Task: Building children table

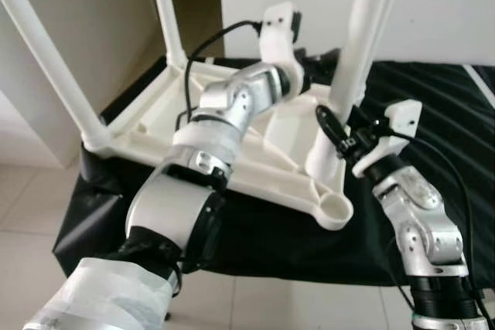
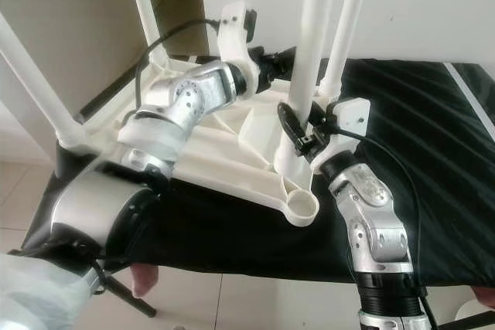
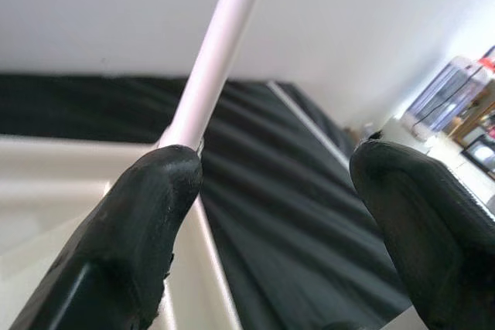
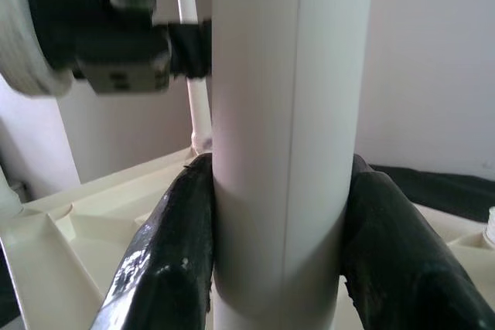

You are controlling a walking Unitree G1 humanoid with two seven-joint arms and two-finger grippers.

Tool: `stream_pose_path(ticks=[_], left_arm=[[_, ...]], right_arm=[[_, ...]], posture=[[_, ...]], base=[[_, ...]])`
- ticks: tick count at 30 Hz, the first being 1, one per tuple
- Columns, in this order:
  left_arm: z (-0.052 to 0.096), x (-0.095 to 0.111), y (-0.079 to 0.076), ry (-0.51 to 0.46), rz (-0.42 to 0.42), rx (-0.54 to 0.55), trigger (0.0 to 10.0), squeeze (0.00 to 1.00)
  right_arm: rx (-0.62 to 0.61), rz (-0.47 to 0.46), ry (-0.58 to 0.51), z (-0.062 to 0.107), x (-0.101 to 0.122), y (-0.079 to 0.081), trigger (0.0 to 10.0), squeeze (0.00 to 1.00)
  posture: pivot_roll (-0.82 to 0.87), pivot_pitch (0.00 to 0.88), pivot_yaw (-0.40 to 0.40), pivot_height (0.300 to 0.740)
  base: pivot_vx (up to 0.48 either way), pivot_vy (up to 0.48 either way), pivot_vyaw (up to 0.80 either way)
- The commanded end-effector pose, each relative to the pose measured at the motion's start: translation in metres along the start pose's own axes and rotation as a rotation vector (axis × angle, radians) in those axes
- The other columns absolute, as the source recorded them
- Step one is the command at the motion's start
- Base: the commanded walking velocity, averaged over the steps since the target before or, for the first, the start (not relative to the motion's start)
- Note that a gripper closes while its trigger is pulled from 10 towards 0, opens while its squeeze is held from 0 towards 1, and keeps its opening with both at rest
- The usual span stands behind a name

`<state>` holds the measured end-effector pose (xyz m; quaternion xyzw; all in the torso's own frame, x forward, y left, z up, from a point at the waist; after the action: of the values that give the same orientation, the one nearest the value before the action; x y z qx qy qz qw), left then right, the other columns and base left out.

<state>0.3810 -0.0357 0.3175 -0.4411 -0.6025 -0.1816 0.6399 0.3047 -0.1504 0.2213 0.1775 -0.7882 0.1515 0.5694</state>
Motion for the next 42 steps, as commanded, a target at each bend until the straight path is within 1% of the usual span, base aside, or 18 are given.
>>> stream_pose_path(ticks=[1,4,18,19,20,22,23,25,27,29,30,32,33,35,39,40,41,42], left_arm=[[-0.005,0.013,-0.045,-0.019,-0.033,-0.333,10.0,0.0],[-0.003,0.02,-0.051,-0.038,-0.043,-0.354,10.0,0.0],[0.0,0.023,-0.048,-0.053,-0.066,-0.323,10.0,0.0],[0.0,0.023,-0.037,-0.083,-0.122,-0.255,10.0,0.0],[0.0,0.023,-0.037,-0.083,-0.122,-0.255,10.0,0.0],[0.005,0.02,-0.015,-0.125,-0.192,-0.153,10.0,0.0],[0.005,0.02,-0.015,-0.125,-0.192,-0.153,10.0,0.0],[0.015,0.017,0.0,-0.17,-0.164,-0.113,10.0,0.0],[0.018,0.015,0.003,-0.184,-0.152,-0.108,10.0,0.0],[0.024,0.005,0.007,-0.183,-0.153,-0.106,10.0,0.0],[0.024,0.005,0.007,-0.183,-0.153,-0.106,10.0,0.0],[0.031,-0.012,0.011,-0.163,-0.176,-0.096,10.0,0.0],[0.031,-0.012,0.011,-0.163,-0.176,-0.096,10.0,0.0],[0.04,-0.032,0.014,-0.14,-0.202,-0.104,10.0,0.0],[0.043,-0.038,0.015,-0.134,-0.217,-0.109,10.0,0.0],[0.046,-0.044,0.015,-0.129,-0.246,-0.12,10.0,0.0],[0.046,-0.044,0.015,-0.129,-0.246,-0.12,10.0,0.0],[0.051,-0.056,0.017,-0.106,-0.272,-0.128,10.0,0.0]], right_arm=[[0.035,-0.009,0.077,-0.004,-0.016,0.01,10.0,0.0],[0.032,-0.008,0.076,-0.005,-0.017,0.009,10.0,0.0],[0.035,-0.009,0.065,-0.007,-0.016,0.009,10.0,0.0],[0.03,-0.005,0.057,-0.008,-0.014,0.009,10.0,0.0],[0.03,-0.005,0.057,-0.008,-0.014,0.009,10.0,0.0],[0.009,0.007,0.03,-0.008,-0.005,0.006,10.0,0.0],[0.009,0.007,0.03,-0.008,-0.005,0.006,10.0,0.0],[-0.027,0.027,0.0,-0.007,0.005,0.001,10.0,0.0],[-0.041,0.032,-0.009,-0.007,0.008,-0.001,10.0,0.0],[-0.071,0.047,-0.021,-0.004,0.013,-0.005,10.0,0.0],[-0.071,0.047,-0.021,-0.004,0.013,-0.005,10.0,0.0],[-0.116,0.068,-0.027,-0.002,0.017,-0.009,10.0,0.0],[-0.116,0.068,-0.027,-0.002,0.017,-0.009,10.0,0.0],[-0.168,0.059,-0.034,0.0,0.019,-0.013,10.0,0.0],[-0.181,0.055,-0.035,0.001,0.019,-0.014,10.0,0.0],[-0.197,0.051,-0.03,0.002,0.019,-0.015,10.0,0.0],[-0.197,0.051,-0.03,0.002,0.019,-0.015,10.0,0.0],[-0.234,0.047,-0.014,0.003,0.017,-0.015,10.0,0.0]], posture=[[0.02,0.0,-0.012,0.74],[0.03,0.0,-0.012,0.74],[0.03,0.0,-0.015,0.74],[0.03,0.0,-0.016,0.74],[0.03,0.0,-0.016,0.74],[0.03,0.0,-0.014,0.74],[0.03,0.0,-0.014,0.74],[0.02,0.0,-0.011,0.74],[0.02,0.0,-0.011,0.74],[0.03,0.0,-0.013,0.74],[0.03,0.0,-0.013,0.74],[0.02,0.0,-0.014,0.74],[0.02,0.0,-0.014,0.74],[0.03,0.0,-0.017,0.74],[0.03,0.0,-0.017,0.74],[0.03,0.0,-0.018,0.74],[0.03,0.0,-0.018,0.74],[0.03,0.0,-0.02,0.74]], base=[[0.0,0.0,0.0],[0.0,0.0,0.0],[0.0,0.0,0.0],[0.0,0.0,0.0],[0.0,0.0,0.0],[0.0,0.0,0.0],[0.0,0.0,0.0],[0.0,0.0,0.0],[0.0,0.0,0.0],[0.0,0.0,0.0],[0.0,0.0,0.0],[0.0,0.0,0.0],[0.0,0.0,0.0],[0.0,0.0,0.0],[0.0,0.0,0.0],[0.0,0.0,0.0],[0.0,0.0,0.0],[0.0,0.0,0.0]])
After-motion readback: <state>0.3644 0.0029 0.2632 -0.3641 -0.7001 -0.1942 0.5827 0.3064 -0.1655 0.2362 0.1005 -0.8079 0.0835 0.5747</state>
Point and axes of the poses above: a point about 5 cm out from each wrist's last joint towards the gripper, its own z axis pointing back from the gripper into the wrist, its own x axis along the axis of the wrist's last joint, y = z × x, the point moved 1 cm from there along -z, pointing out of the wrist towards the gripper, and after that the axes turned 1 degree about z, right-handed, at the moved point
